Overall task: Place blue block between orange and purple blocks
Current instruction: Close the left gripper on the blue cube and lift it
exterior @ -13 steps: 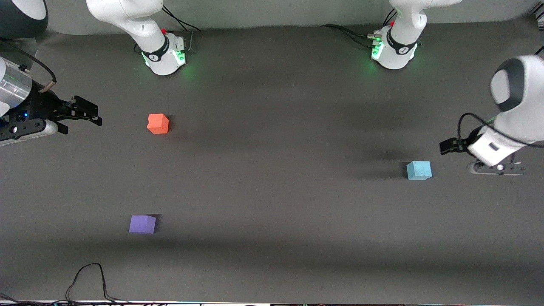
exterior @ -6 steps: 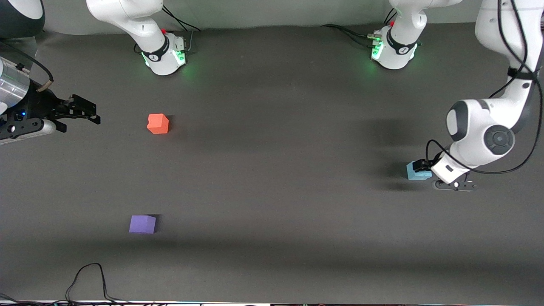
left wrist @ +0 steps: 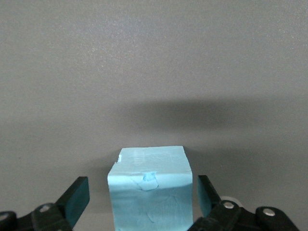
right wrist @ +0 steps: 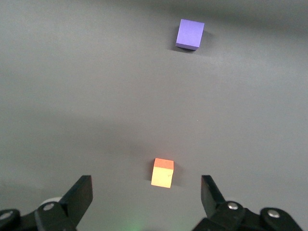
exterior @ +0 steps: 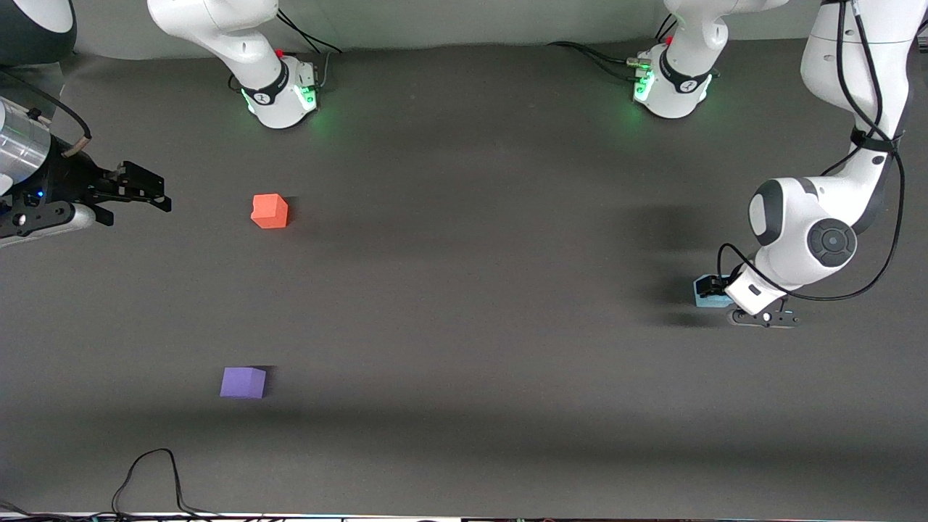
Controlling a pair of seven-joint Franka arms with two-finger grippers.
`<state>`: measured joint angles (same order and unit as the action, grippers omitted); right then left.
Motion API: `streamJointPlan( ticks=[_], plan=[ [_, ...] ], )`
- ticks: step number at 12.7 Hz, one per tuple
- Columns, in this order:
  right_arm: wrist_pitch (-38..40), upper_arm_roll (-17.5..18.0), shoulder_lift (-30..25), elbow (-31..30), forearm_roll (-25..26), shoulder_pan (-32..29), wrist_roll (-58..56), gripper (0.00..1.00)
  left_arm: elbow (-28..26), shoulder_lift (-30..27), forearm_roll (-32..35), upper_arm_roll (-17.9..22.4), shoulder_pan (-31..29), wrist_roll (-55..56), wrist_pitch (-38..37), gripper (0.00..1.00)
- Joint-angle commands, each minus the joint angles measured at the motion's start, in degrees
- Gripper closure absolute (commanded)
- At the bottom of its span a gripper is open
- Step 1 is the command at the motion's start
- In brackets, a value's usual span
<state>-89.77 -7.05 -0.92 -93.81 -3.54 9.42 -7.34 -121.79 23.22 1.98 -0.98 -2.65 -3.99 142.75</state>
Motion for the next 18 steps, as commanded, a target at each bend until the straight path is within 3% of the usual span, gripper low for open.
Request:
streamJointPlan(
  ticks=[1, 3, 5, 7, 11, 15, 18],
  plan=[
    [0.9, -0.3, 0.0, 0.7, -0.9, 0.2, -0.4, 0.0, -1.1, -0.6, 0.3, 0.1, 0.1, 0.0, 0.4, 0.0],
    [0.9, -0.3, 0.0, 0.6, -0.9, 0.2, -0.4, 0.0, -1.3, -0.6, 0.3, 0.1, -0.1, 0.0, 0.1, 0.04],
    [0.9, -0.3, 0.0, 0.6, -0.9, 0.2, -0.4, 0.0, -1.3, -0.6, 0.3, 0.1, -0.1, 0.2, -0.1, 0.27],
    [0.9, -0.3, 0.0, 0.6, -0.9, 0.2, -0.4, 0.0, -1.3, -0.6, 0.2, 0.1, -0.1, 0.4, -0.3, 0.43],
    [0.9, -0.3, 0.0, 0.6, -0.9, 0.2, -0.5, 0.0, 0.2, -1.2, 0.2, 0.1, -0.1, 0.1, -2.5, 0.44],
    [0.9, -0.3, 0.3, 0.6, -0.9, 0.2, -0.4, 0.0, 14.2, -4.9, -0.4, -0.1, 0.3, 0.6, -23.3, 0.44],
    [0.9, -0.3, 0.3, 0.5, -0.9, 0.2, -0.4, 0.0, 26.2, -4.9, -0.6, -2.0, 3.8, 9.8, -37.8, 0.44]
  ],
)
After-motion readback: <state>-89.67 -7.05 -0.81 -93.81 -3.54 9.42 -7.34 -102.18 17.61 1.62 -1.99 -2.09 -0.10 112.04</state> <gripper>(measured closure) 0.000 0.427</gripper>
